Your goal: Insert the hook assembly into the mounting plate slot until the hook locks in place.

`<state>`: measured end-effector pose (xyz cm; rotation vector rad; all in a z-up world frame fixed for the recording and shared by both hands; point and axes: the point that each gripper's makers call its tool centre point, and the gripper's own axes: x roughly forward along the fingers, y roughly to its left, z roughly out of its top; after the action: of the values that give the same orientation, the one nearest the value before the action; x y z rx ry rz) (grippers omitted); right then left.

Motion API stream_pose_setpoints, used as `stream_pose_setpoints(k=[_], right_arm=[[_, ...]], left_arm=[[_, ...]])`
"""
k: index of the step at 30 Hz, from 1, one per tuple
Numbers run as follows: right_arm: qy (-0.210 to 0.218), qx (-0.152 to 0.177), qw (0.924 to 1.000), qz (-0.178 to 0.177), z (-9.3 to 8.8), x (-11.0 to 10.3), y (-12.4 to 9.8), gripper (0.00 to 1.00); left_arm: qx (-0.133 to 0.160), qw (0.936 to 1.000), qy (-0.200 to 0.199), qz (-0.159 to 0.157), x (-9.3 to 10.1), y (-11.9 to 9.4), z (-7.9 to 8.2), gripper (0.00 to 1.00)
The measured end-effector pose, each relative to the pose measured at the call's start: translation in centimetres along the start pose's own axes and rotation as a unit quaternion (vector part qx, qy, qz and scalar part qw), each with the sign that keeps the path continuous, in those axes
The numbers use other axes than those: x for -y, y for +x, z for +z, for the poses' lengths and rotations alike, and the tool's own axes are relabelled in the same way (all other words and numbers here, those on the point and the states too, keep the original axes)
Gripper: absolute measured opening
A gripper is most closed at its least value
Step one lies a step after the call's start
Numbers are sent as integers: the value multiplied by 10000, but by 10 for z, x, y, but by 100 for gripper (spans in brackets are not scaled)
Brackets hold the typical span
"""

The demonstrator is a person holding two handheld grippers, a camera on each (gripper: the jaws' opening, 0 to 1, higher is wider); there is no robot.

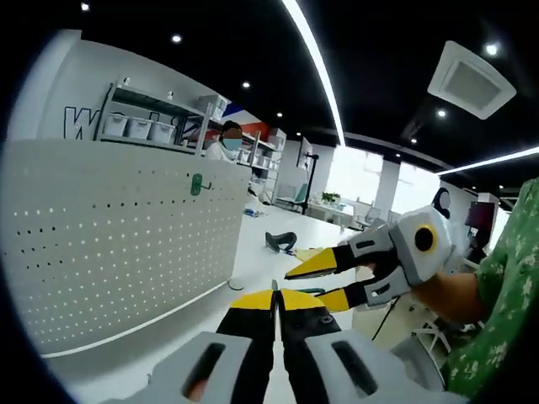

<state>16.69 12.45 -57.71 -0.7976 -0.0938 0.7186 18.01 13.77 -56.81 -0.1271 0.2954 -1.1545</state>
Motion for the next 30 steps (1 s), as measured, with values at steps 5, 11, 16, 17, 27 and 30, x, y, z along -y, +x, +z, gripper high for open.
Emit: stream_pose_setpoints(k=[5, 11, 16, 17, 27, 30], right_arm=[[-173, -19, 9998, -31, 0, 0, -1, 8], [-331, -37, 9994, -38, 1, 0, 1, 6], [-360, -3, 9993, -51, 3, 1, 1, 4], [-365, -5, 9993, -46, 3, 1, 1, 3], [-219, -19, 9998, -37, 2, 0, 1, 2], [-131, -43, 9999, -63, 2, 0, 2, 1]], left_arm=[[27, 9999, -88, -77, 4, 3, 1, 1], [4, 9997, -164, -159, 8, 4, 0, 1], [17, 9996, -193, -191, 9, 3, 1, 1], [17, 9996, -196, -193, 9, 3, 1, 1], [30, 9998, -30, -219, 10, 2, 0, 2], [46, 9997, 101, -210, 9, 3, 0, 2]])
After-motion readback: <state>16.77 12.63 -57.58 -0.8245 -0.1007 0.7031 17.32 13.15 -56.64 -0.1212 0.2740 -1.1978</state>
